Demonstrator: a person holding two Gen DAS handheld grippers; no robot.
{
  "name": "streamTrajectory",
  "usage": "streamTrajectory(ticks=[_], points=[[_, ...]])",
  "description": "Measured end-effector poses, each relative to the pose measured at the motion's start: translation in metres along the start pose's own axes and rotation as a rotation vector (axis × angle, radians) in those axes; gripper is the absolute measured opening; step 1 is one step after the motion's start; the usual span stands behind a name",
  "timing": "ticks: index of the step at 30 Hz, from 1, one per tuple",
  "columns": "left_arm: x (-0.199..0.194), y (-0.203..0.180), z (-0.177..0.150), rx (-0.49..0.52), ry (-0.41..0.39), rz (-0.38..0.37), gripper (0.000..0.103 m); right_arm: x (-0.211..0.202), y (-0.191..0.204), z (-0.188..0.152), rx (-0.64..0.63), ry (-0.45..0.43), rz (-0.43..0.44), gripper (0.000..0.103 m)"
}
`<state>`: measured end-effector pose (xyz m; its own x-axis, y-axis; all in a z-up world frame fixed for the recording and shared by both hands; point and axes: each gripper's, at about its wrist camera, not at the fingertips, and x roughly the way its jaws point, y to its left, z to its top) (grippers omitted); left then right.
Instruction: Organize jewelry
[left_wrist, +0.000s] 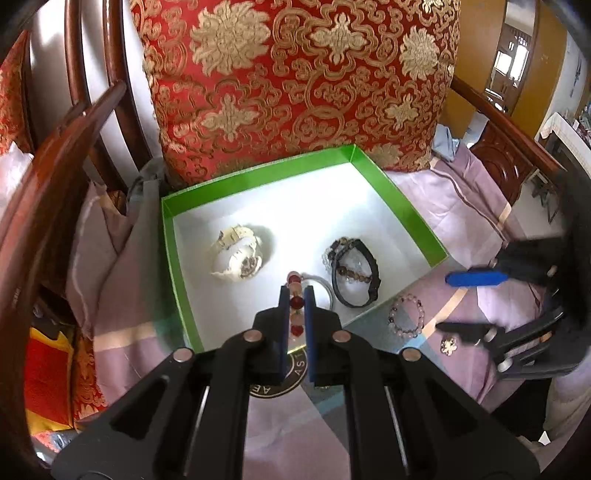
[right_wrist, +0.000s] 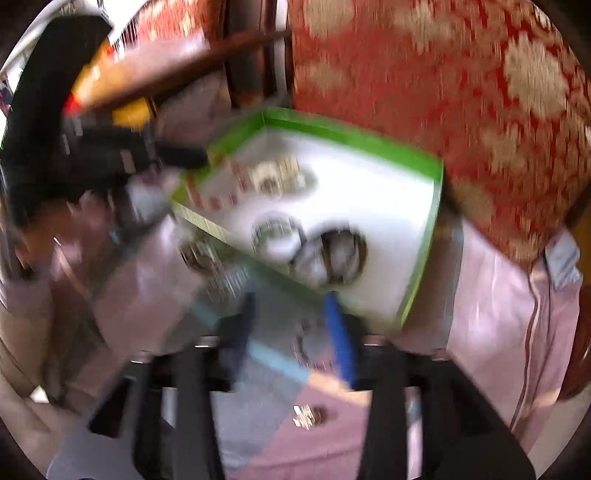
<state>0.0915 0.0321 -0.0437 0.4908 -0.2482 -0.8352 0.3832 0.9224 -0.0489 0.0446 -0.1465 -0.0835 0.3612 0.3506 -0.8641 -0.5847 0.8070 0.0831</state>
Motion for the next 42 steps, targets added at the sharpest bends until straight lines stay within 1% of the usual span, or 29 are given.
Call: streamTrajectory(ticks=[2, 3, 4, 5, 6, 7, 8, 9, 10, 12, 14, 17, 19, 22, 24, 25, 27, 28, 30, 32, 35, 36, 37, 38, 39, 40, 41, 42], points=[[0.000, 0.000, -0.004, -0.002, 0.002, -0.014, 0.007, 0.024, -0.006, -0.019, 0.027, 0.073, -0.024, 0.046], [-0.001, -0.001, -0.007, -0.003, 0.001, -0.016, 0.007, 0.040, -0.014, -0.025, 0.063, 0.111, -0.060, 0.045], [-0.003, -0.001, -0.009, -0.003, -0.001, -0.019, 0.007, 0.049, -0.019, -0.027, 0.082, 0.128, -0.086, 0.044], [-0.004, -0.001, -0.011, -0.003, -0.002, -0.021, 0.007, 0.059, -0.024, -0.028, 0.098, 0.142, -0.104, 0.039], [-0.007, -0.002, -0.014, -0.004, -0.006, -0.021, 0.007, 0.070, -0.028, -0.030, 0.115, 0.160, -0.105, 0.032], [-0.009, -0.002, -0.016, -0.006, -0.010, -0.023, 0.007, 0.076, -0.030, -0.031, 0.124, 0.176, -0.099, 0.032], [-0.011, -0.002, -0.018, -0.008, -0.015, -0.028, 0.007, 0.076, -0.029, -0.031, 0.119, 0.162, -0.103, 0.026], [-0.015, -0.003, -0.020, -0.010, -0.021, -0.032, 0.007, 0.075, -0.025, -0.032, 0.100, 0.164, -0.107, 0.008], [-0.017, -0.004, -0.020, -0.010, -0.026, -0.034, 0.007, 0.074, -0.023, -0.033, 0.092, 0.168, -0.099, 0.007], [-0.023, -0.006, -0.022, -0.006, -0.038, -0.037, 0.007, 0.067, -0.018, -0.034, 0.099, 0.163, -0.053, 0.007], [-0.030, -0.009, -0.023, 0.001, -0.053, -0.040, 0.007, 0.054, -0.009, -0.031, 0.086, 0.131, -0.061, 0.007], [-0.038, -0.011, -0.020, 0.010, -0.067, -0.038, 0.007, 0.025, 0.002, -0.020, 0.076, 0.062, -0.018, 0.007], [-0.041, -0.013, -0.016, 0.017, -0.074, -0.039, 0.007, 0.001, 0.007, -0.008, 0.069, -0.002, 0.007, 0.007], [-0.042, -0.014, -0.008, 0.026, -0.084, -0.049, 0.007, -0.019, 0.008, 0.013, 0.060, -0.071, 0.007, 0.007], [-0.036, -0.011, -0.002, 0.020, -0.082, -0.038, 0.007, -0.030, 0.006, 0.030, 0.051, -0.131, -0.002, 0.007], [-0.032, -0.009, 0.001, 0.011, -0.076, -0.026, 0.007, -0.030, 0.004, 0.040, 0.050, -0.162, -0.026, 0.007], [-0.018, -0.003, 0.007, -0.012, -0.058, -0.015, 0.007, -0.027, 0.000, 0.051, 0.059, -0.189, -0.073, 0.007], [-0.009, 0.001, 0.009, -0.028, -0.043, -0.018, 0.007, -0.021, -0.004, 0.056, 0.065, -0.192, -0.097, 0.007], [0.008, 0.006, 0.009, -0.043, -0.008, -0.006, 0.007, -0.004, -0.012, 0.059, 0.089, -0.167, -0.119, 0.007], [0.021, 0.009, 0.008, -0.047, 0.014, 0.009, 0.007, 0.012, -0.017, 0.057, 0.108, -0.133, -0.126, 0.007], [0.034, 0.014, 0.008, -0.063, 0.046, 0.006, 0.007, 0.029, -0.025, 0.048, 0.119, -0.085, -0.132, 0.008], [0.037, 0.015, 0.007, -0.066, 0.053, 0.006, 0.007, 0.031, -0.028, 0.045, 0.125, -0.073, -0.128, 0.016], [0.037, 0.016, 0.007, -0.069, 0.052, 0.009, 0.007, 0.030, -0.030, 0.044, 0.136, -0.064, -0.118, 0.021], [0.037, 0.016, 0.007, -0.071, 0.047, 0.011, 0.011, 0.027, -0.031, 0.042, 0.145, -0.076, -0.111, 0.028], [0.035, 0.016, 0.006, -0.071, 0.040, 0.008, 0.015, 0.021, -0.032, 0.041, 0.149, -0.092, -0.105, 0.031], [0.032, 0.017, 0.006, -0.073, 0.034, 0.005, 0.024, 0.014, -0.031, 0.040, 0.147, -0.105, -0.096, 0.031], [0.027, 0.017, 0.004, -0.073, 0.020, 0.009, 0.027, 0.009, -0.030, 0.038, 0.143, -0.110, -0.084, 0.031], [0.023, 0.016, 0.002, -0.068, 0.013, 0.012, 0.027, 0.001, -0.030, 0.035, 0.141, -0.114, -0.061, 0.031]])
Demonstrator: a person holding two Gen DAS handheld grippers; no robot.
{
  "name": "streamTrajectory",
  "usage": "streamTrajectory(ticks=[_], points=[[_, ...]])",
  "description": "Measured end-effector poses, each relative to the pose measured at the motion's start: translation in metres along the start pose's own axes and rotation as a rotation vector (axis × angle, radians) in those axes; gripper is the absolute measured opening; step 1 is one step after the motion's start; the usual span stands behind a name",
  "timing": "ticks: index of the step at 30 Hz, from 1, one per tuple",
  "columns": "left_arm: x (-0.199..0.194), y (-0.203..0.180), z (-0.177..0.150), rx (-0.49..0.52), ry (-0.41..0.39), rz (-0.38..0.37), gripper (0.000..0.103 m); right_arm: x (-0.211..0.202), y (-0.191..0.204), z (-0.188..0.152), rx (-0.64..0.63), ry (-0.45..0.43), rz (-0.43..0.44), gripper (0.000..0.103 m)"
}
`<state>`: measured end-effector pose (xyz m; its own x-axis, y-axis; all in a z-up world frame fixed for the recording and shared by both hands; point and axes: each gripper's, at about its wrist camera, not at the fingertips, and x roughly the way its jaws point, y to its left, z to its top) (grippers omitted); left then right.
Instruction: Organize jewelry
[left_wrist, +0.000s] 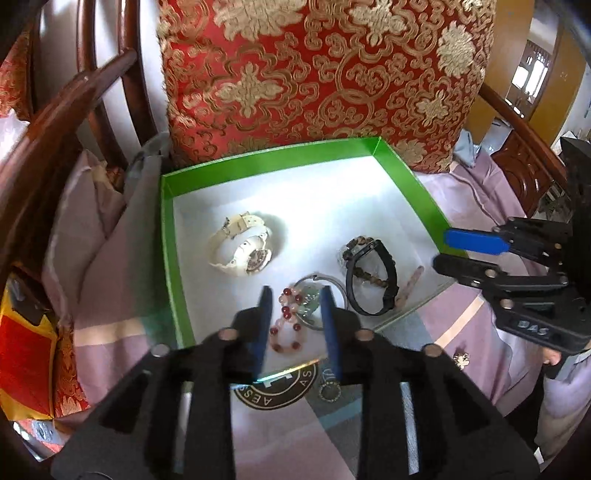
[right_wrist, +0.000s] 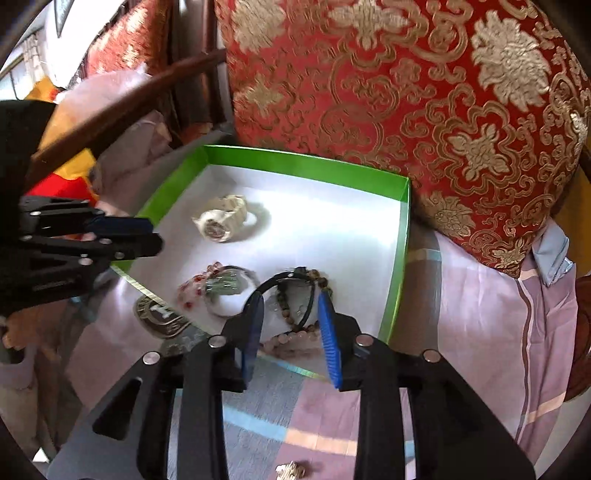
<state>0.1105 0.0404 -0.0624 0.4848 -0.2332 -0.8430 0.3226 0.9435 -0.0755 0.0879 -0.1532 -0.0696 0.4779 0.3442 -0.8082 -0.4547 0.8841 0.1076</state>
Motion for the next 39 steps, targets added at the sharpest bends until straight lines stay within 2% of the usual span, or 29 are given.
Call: streamTrajectory(ticks=[4, 6, 9, 12, 13, 14, 15, 17, 20, 22, 23, 24, 26, 27, 28, 29, 30, 36, 39], points=[[-0.020, -0.012, -0.025, 0.060, -0.018, -0.012, 0.027, -0.024, 0.000, -0.023, 0.000, 0.008, 0.111, 0.031], [-0.017, -0.023, -0.044, 0.088, 0.017, -0.011, 0.027, -0.024, 0.003, -0.044, -0.033, 0.045, 0.148, 0.034], [0.002, -0.037, -0.069, 0.117, 0.101, -0.040, 0.027, -0.010, 0.002, -0.079, -0.042, 0.123, 0.116, 0.035], [0.023, -0.050, -0.084, 0.152, 0.165, -0.020, 0.028, 0.004, -0.001, -0.100, -0.018, 0.216, 0.085, 0.038], [0.028, -0.052, -0.086, 0.157, 0.178, -0.022, 0.029, 0.007, 0.000, -0.102, -0.022, 0.229, 0.080, 0.042], [0.033, -0.054, -0.087, 0.163, 0.189, -0.017, 0.032, 0.008, 0.003, -0.104, -0.031, 0.239, 0.078, 0.053], [0.037, -0.055, -0.088, 0.167, 0.197, -0.002, 0.033, 0.007, 0.007, -0.106, -0.050, 0.242, 0.075, 0.059], [0.042, -0.056, -0.088, 0.161, 0.207, -0.008, 0.037, 0.007, 0.013, -0.108, -0.076, 0.244, 0.073, 0.060], [0.047, -0.055, -0.088, 0.161, 0.218, -0.006, 0.037, 0.013, 0.018, -0.114, -0.094, 0.282, 0.049, 0.060], [0.053, -0.054, -0.088, 0.153, 0.227, 0.010, 0.038, 0.022, 0.015, -0.119, -0.092, 0.316, 0.036, 0.057], [0.055, -0.054, -0.087, 0.150, 0.231, 0.015, 0.038, 0.026, 0.014, -0.121, -0.089, 0.328, 0.029, 0.044], [0.057, -0.054, -0.088, 0.148, 0.238, 0.018, 0.038, 0.028, 0.014, -0.122, -0.085, 0.333, 0.027, 0.036], [0.063, -0.055, -0.086, 0.146, 0.249, 0.021, 0.038, 0.029, 0.014, -0.120, -0.078, 0.320, 0.037, 0.023], [0.067, -0.055, -0.086, 0.143, 0.256, 0.026, 0.037, 0.029, 0.015, -0.119, -0.072, 0.316, 0.046, 0.020], [0.067, -0.055, -0.085, 0.140, 0.251, 0.029, 0.031, 0.029, 0.016, -0.116, -0.071, 0.305, 0.051, 0.020], [0.067, -0.055, -0.084, 0.136, 0.248, 0.030, 0.019, 0.030, 0.018, -0.114, -0.074, 0.302, 0.052, 0.019], [0.067, -0.054, -0.083, 0.128, 0.248, 0.024, 0.017, 0.031, 0.020, -0.111, -0.077, 0.293, 0.050, 0.019], [0.068, -0.040, -0.080, 0.055, 0.245, 0.017, 0.015, 0.047, 0.032, -0.080, -0.109, 0.252, 0.014, 0.019], [0.065, -0.037, -0.079, 0.040, 0.239, 0.006, 0.015, 0.052, 0.030, -0.072, -0.103, 0.218, 0.036, 0.019]])
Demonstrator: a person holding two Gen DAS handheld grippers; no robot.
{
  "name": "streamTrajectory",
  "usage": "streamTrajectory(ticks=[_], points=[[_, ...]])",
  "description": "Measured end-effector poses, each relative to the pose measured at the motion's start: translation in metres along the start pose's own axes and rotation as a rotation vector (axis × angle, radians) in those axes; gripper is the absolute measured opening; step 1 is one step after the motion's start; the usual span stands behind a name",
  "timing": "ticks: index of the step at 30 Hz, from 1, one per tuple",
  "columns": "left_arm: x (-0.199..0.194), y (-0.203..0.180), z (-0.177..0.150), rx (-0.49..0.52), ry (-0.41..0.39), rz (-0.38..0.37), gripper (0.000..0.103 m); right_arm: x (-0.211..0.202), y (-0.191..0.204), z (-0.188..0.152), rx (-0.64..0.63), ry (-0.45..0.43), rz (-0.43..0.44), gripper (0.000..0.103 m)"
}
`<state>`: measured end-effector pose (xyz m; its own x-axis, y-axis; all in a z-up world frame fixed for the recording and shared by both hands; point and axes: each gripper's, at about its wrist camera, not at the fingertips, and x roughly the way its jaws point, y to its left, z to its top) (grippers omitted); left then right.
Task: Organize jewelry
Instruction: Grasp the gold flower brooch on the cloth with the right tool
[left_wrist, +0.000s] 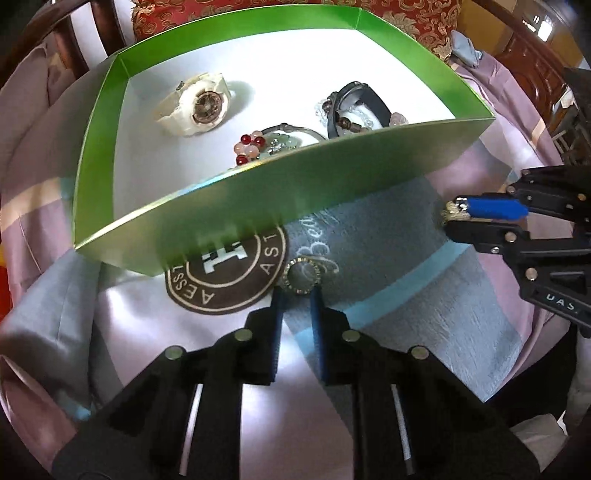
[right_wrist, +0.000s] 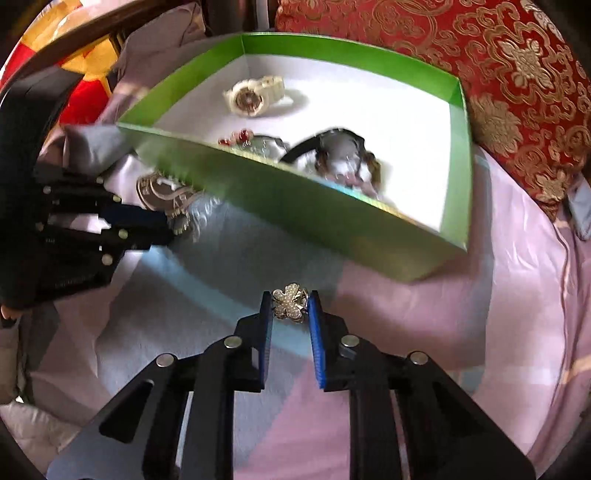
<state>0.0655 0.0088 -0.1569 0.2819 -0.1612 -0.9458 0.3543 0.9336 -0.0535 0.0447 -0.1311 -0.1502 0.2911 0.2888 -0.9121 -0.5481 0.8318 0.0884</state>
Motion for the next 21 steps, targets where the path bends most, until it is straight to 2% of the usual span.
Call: streamTrajectory(ticks=[1, 2, 3, 4, 9, 16, 21], points=[[-0.001, -0.001, -0.001, 0.007, -0.004, -0.004, 0.021, 0.001, -0.001, -0.001, 0.002, 0.007, 0.029, 0.021], [-0.003, -0.004, -0.001, 0.020, -0.016, -0.005, 0.030, 0.001, -0.003, -0.004, 0.008, 0.015, 0.047, 0.030], [-0.005, -0.006, -0.003, 0.029, -0.026, -0.004, 0.033, 0.000, -0.004, -0.006, 0.016, 0.015, 0.052, 0.038], [-0.007, -0.008, -0.003, 0.037, -0.037, -0.005, 0.036, -0.001, -0.005, -0.008, 0.020, 0.007, 0.047, 0.038], [-0.005, -0.014, 0.005, 0.038, -0.053, -0.014, 0.036, -0.005, -0.013, -0.016, 0.055, -0.014, 0.031, 0.038], [0.011, -0.017, 0.009, 0.039, -0.019, 0.017, 0.038, 0.009, 0.005, -0.018, 0.001, -0.015, -0.009, 0.038], [0.012, -0.011, 0.011, 0.018, -0.016, 0.000, 0.038, 0.006, 0.008, -0.015, 0.017, -0.047, 0.052, 0.038]])
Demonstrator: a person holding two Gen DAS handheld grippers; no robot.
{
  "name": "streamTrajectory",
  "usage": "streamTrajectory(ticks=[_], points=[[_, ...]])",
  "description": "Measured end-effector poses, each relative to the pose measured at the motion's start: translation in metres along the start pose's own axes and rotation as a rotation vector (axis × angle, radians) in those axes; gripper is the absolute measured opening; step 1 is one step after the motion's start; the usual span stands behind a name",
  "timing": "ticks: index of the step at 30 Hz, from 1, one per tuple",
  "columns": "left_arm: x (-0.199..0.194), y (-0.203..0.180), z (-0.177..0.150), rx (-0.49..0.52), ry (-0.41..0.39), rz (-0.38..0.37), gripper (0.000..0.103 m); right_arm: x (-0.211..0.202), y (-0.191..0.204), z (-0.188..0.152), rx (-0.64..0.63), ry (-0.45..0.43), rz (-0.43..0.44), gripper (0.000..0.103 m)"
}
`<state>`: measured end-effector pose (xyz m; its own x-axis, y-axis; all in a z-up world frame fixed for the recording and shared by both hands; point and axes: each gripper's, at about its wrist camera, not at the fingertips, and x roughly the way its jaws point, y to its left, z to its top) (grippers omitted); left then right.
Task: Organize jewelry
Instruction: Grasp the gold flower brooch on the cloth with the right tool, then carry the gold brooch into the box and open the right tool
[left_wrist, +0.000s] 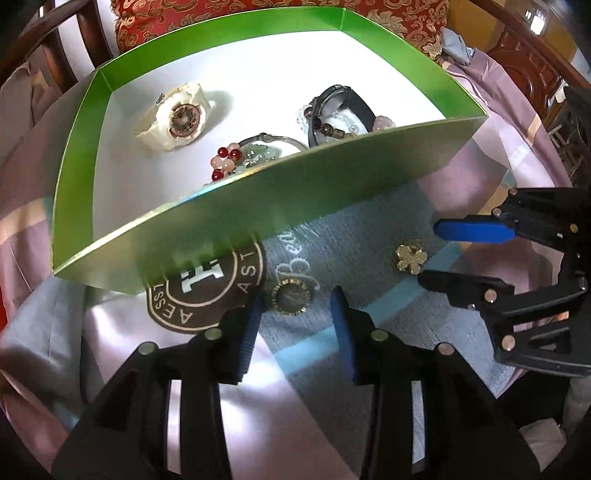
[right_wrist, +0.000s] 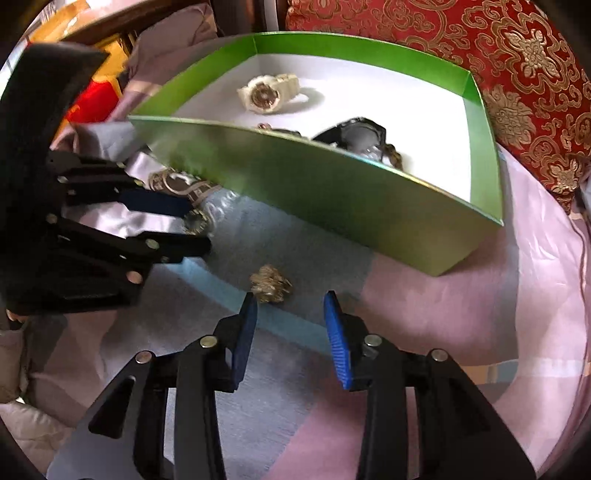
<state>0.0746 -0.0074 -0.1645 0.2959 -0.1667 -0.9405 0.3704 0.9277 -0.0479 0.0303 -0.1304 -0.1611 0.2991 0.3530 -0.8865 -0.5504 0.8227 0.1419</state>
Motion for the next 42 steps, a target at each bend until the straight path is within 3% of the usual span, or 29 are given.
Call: streamTrajectory(ticks=[6, 11, 16, 19, 22, 25, 37, 42], points=[[0.000, -0.002, 0.002, 0.002, -0.001, 0.012, 0.038, 0.000, 0.003, 0.006, 0.023, -0.030, 0.064, 0.038], [-0.004, -0.002, -0.002, 0.002, 0.003, -0.041, 0.037, 0.010, 0.010, 0.005, 0.007, -0.013, 0.025, 0.038], [-0.002, -0.012, -0.005, 0.044, -0.001, -0.002, 0.029, 0.012, 0.015, 0.003, -0.022, -0.016, 0.003, 0.038], [-0.002, -0.009, -0.003, 0.025, 0.000, -0.010, 0.021, 0.011, 0.020, 0.001, -0.055, -0.011, -0.011, 0.023], [-0.002, -0.007, -0.003, 0.018, 0.001, -0.018, 0.021, 0.010, 0.020, 0.000, -0.044, -0.010, 0.049, 0.023], [-0.004, -0.008, -0.003, 0.025, -0.004, -0.015, 0.021, 0.008, 0.023, 0.000, -0.053, -0.022, 0.038, 0.023], [-0.035, -0.001, -0.016, 0.024, -0.074, -0.032, 0.021, 0.009, 0.018, -0.001, -0.028, -0.012, 0.027, 0.023], [-0.061, -0.001, -0.015, 0.026, -0.136, -0.037, 0.021, -0.016, 0.018, 0.004, -0.031, -0.066, 0.028, 0.023]])
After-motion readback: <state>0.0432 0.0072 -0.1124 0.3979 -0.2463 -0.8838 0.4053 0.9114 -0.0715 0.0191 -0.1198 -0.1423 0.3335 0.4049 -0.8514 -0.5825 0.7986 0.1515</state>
